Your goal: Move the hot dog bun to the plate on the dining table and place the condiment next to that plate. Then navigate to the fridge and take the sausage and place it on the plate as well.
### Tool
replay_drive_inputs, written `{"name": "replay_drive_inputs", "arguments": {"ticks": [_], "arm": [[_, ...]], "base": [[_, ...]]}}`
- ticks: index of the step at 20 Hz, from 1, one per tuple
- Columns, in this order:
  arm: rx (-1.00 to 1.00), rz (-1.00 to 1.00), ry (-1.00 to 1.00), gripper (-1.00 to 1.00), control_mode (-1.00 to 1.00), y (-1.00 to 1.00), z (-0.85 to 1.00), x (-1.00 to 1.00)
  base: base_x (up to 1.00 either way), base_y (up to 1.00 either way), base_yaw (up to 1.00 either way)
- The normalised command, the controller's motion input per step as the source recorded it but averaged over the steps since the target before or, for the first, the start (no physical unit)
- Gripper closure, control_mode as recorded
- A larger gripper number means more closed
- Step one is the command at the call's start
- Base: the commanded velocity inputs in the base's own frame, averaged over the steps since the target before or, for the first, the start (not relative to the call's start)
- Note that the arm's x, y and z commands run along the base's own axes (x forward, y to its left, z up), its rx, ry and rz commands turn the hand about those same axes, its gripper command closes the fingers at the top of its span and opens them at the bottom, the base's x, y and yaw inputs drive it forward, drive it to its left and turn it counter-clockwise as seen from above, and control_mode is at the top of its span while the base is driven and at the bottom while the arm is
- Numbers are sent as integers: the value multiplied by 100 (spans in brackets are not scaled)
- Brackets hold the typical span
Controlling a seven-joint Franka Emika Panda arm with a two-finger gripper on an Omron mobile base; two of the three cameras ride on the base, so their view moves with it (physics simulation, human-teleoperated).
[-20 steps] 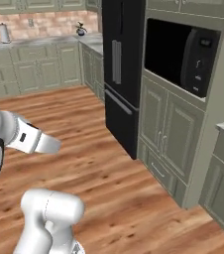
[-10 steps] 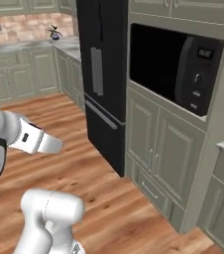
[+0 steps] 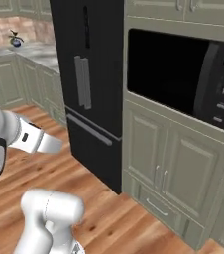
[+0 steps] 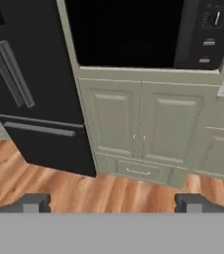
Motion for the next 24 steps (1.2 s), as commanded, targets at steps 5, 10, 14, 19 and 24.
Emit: {"name": "replay_drive_inputs", "arguments": {"ticks": [5, 10, 14, 19, 24], "arm": [[0, 0, 0, -100, 100, 0, 0, 0], [0, 0, 0, -100, 100, 0, 0, 0], [0, 0, 0, -100, 100, 0, 0, 0], [0, 0, 0, -100, 100, 0, 0, 0], [0, 0, 0, -100, 100, 0, 0, 0]], "base": [[49, 96, -42], [29, 98, -38], [21, 100, -37], [18, 97, -37], [14, 88, -36]]}}
